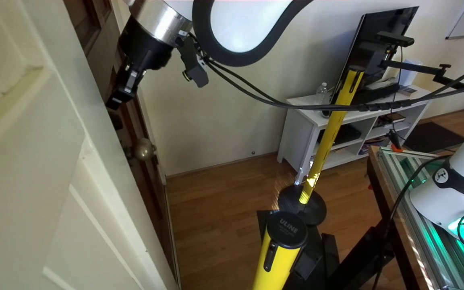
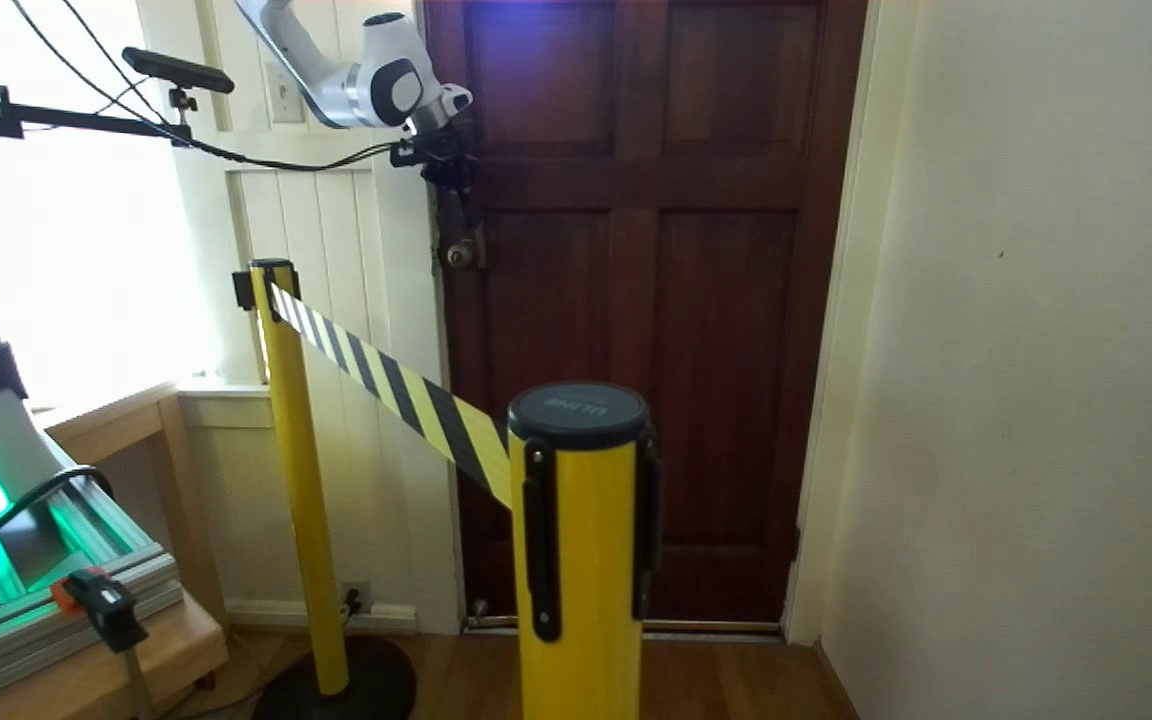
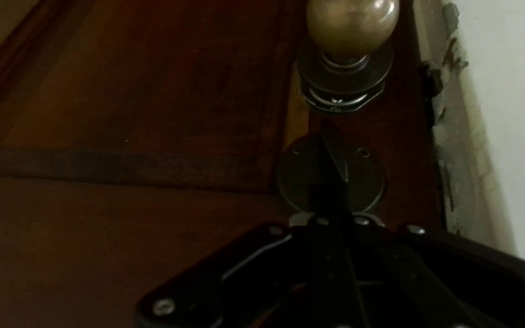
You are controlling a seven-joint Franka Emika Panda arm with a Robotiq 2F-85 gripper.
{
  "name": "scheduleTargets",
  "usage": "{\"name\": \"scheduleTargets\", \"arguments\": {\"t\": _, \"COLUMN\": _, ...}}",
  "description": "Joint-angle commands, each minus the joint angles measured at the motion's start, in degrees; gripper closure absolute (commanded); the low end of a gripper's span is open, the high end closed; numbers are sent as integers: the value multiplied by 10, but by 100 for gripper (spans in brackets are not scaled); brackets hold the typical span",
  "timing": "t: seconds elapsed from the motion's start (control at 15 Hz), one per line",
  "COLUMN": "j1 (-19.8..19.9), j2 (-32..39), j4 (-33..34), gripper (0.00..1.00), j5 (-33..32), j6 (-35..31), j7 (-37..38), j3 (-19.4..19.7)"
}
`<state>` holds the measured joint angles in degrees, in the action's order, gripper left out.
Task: Unlock the door
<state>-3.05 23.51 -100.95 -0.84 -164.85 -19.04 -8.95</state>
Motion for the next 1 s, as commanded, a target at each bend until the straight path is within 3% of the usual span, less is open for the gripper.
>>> {"name": "scheduleTargets", "arguments": {"t": 0.0, "j1": -6, "j2": 21, "j4": 29, "gripper": 100, "j5": -25, "j6": 1, "j7": 5, "j3": 2}}
{"name": "scheduleTargets", "arguments": {"t": 0.93, "j1": -25, "j2": 38, "j4": 51, "gripper": 100, "j5": -76, "j6": 37, "j7": 11, "j3": 22}}
